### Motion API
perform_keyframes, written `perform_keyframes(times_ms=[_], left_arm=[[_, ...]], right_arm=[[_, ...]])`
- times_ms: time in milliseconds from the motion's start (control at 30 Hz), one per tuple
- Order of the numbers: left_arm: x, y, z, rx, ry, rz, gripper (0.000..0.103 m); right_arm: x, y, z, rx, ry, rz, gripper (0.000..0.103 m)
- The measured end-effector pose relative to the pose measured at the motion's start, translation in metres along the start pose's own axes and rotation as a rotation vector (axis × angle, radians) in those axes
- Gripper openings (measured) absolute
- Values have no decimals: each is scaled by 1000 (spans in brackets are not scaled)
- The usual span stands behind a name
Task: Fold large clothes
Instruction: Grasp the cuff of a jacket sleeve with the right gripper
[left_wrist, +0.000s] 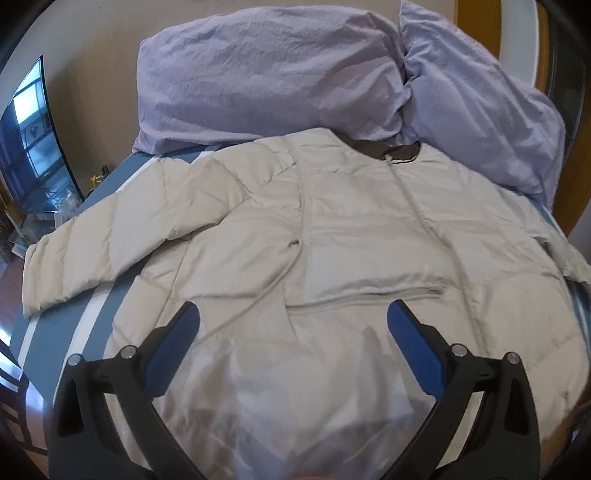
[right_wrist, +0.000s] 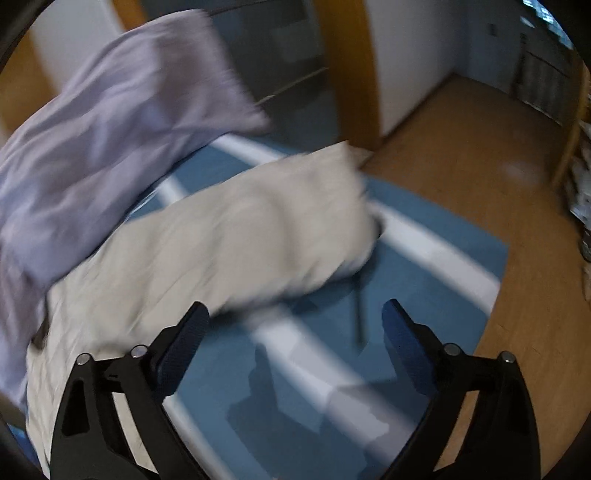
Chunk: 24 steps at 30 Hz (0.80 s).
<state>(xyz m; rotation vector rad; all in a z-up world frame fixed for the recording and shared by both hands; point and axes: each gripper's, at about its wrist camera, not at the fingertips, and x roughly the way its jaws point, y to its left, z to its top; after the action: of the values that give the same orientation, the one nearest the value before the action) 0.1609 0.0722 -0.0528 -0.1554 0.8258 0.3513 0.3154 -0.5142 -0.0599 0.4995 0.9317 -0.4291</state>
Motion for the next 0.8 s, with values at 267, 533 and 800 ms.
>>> perform_keyframes(times_ms=[267,533,800], left_arm=[[37,1,-5,11,60,12,101],[48,5,-9,2,64,-19,101],[51,7,-12,-13,46,-37,101]], right_arm=[[38,-34,20,189,78,33,83],[48,-18,19,134,33,-3,45],[13,41,27,-64,-108,-70,19]])
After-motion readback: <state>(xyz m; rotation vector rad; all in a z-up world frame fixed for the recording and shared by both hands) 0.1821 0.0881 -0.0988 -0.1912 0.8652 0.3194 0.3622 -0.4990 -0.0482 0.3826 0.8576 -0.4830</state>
